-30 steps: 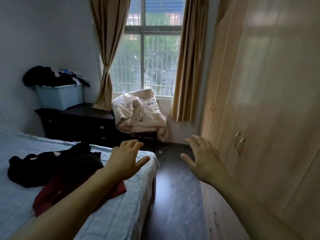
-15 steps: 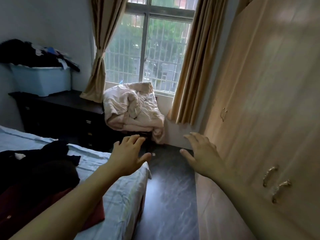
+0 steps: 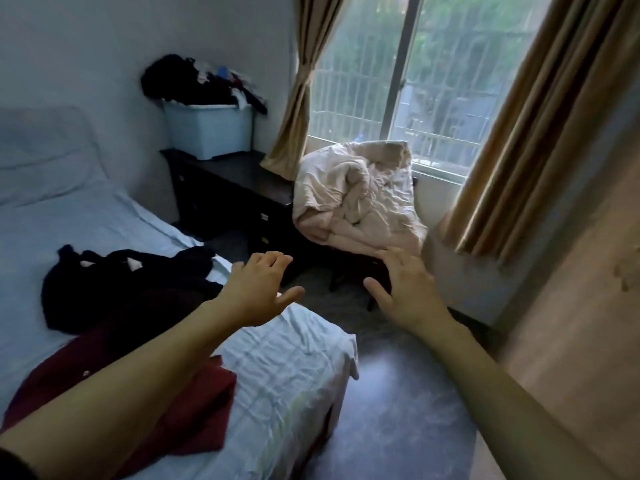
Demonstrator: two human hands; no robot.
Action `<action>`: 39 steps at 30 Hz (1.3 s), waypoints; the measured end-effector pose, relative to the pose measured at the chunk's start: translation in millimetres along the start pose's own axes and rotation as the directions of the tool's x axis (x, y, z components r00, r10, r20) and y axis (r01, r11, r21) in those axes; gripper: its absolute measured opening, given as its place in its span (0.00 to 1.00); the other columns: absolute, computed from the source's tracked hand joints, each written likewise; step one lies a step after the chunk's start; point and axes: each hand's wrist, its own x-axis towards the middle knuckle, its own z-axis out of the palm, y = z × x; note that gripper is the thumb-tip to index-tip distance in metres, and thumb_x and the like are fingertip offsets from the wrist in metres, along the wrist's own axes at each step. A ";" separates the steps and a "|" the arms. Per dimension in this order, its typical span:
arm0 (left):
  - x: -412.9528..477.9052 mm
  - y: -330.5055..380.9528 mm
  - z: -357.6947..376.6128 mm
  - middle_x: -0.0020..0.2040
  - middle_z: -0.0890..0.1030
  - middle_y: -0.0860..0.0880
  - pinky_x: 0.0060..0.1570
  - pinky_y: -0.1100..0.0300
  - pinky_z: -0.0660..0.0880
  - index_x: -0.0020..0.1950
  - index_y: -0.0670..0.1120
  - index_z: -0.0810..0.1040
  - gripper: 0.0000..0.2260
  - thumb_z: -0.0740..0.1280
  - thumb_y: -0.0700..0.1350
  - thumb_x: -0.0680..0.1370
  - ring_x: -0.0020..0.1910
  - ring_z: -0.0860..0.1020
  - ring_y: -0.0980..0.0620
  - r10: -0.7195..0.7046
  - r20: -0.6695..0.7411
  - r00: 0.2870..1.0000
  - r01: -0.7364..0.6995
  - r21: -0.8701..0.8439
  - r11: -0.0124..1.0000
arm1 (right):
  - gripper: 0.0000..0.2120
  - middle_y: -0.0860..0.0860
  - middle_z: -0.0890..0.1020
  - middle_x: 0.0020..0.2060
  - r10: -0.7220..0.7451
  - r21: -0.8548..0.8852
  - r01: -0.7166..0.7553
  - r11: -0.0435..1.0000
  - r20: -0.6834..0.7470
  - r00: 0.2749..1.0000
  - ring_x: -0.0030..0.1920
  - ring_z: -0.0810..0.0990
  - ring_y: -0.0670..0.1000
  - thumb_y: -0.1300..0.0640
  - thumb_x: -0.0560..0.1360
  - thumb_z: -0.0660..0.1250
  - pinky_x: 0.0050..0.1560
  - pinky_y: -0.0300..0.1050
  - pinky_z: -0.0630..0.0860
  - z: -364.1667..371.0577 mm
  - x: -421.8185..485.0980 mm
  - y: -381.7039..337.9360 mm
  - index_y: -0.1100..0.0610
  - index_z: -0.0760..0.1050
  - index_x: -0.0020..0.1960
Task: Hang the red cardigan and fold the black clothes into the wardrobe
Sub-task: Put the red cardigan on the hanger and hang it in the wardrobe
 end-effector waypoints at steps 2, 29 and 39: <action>12.1 -5.7 1.4 0.77 0.64 0.51 0.67 0.44 0.67 0.77 0.51 0.61 0.32 0.57 0.67 0.79 0.74 0.64 0.48 -0.089 -0.004 0.996 0.089 0.001 0.996 | 0.26 0.53 0.71 0.69 -0.071 0.035 0.070 0.997 0.014 0.997 0.69 0.68 0.57 0.43 0.78 0.63 0.67 0.60 0.69 7.6 35.9 11.0 0.52 0.66 0.73; 9.7 -214.6 13.4 0.77 0.64 0.50 0.68 0.45 0.68 0.77 0.51 0.62 0.31 0.55 0.67 0.78 0.74 0.64 0.47 -0.732 -0.093 0.675 0.736 0.009 0.677 | 0.26 0.51 0.68 0.72 -0.683 0.290 0.630 0.720 0.135 0.718 0.72 0.65 0.55 0.41 0.79 0.62 0.67 0.54 0.67 160.9 277.4 -181.1 0.51 0.66 0.73; 1.7 -213.0 33.7 0.73 0.69 0.49 0.65 0.44 0.70 0.75 0.51 0.65 0.29 0.59 0.65 0.78 0.70 0.67 0.46 -0.914 -0.093 0.394 0.915 -0.046 0.400 | 0.27 0.51 0.67 0.72 -0.846 0.448 0.725 0.524 0.173 0.504 0.72 0.65 0.55 0.41 0.79 0.61 0.68 0.57 0.67 223.5 321.9 -214.0 0.51 0.65 0.74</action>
